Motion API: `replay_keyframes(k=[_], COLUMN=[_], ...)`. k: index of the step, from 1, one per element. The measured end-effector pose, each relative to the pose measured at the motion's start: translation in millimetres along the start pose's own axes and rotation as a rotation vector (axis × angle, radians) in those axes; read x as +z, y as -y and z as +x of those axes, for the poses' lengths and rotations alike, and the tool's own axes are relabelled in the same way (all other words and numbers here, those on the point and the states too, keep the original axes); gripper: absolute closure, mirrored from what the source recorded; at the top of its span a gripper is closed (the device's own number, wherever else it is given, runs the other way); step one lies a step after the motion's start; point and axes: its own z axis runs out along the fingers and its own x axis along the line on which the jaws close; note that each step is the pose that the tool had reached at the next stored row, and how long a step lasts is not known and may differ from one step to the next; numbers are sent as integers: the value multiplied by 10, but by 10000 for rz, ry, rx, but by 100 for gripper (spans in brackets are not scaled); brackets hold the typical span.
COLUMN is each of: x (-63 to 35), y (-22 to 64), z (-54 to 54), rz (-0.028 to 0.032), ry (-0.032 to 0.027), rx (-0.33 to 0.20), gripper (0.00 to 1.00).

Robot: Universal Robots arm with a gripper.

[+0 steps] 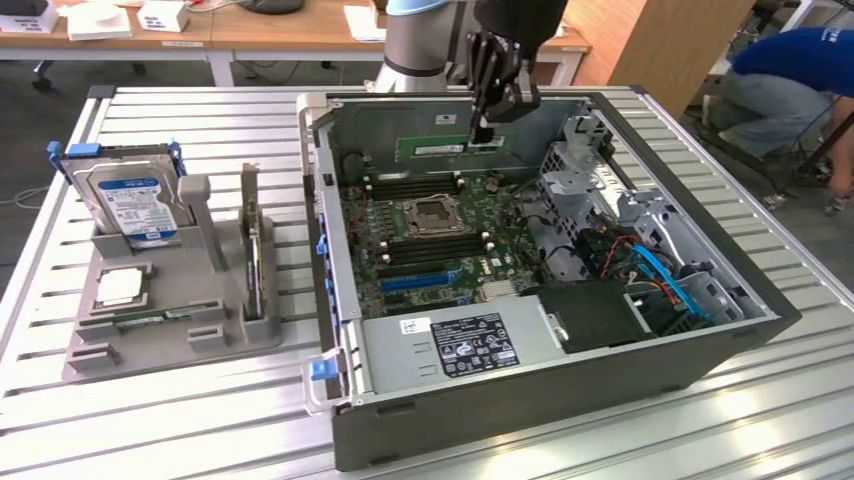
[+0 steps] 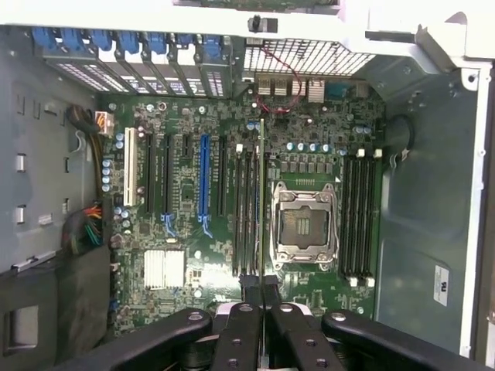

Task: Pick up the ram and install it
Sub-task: 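Pick up the ram and move it above insertion slot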

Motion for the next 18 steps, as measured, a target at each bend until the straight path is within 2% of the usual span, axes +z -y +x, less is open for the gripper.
replay_keyframes(k=[12, 18], x=[208, 224], y=[4, 4], z=[6, 7], rz=[0, 0], ry=[1, 0], rx=[0, 1], gripper=[89, 89])
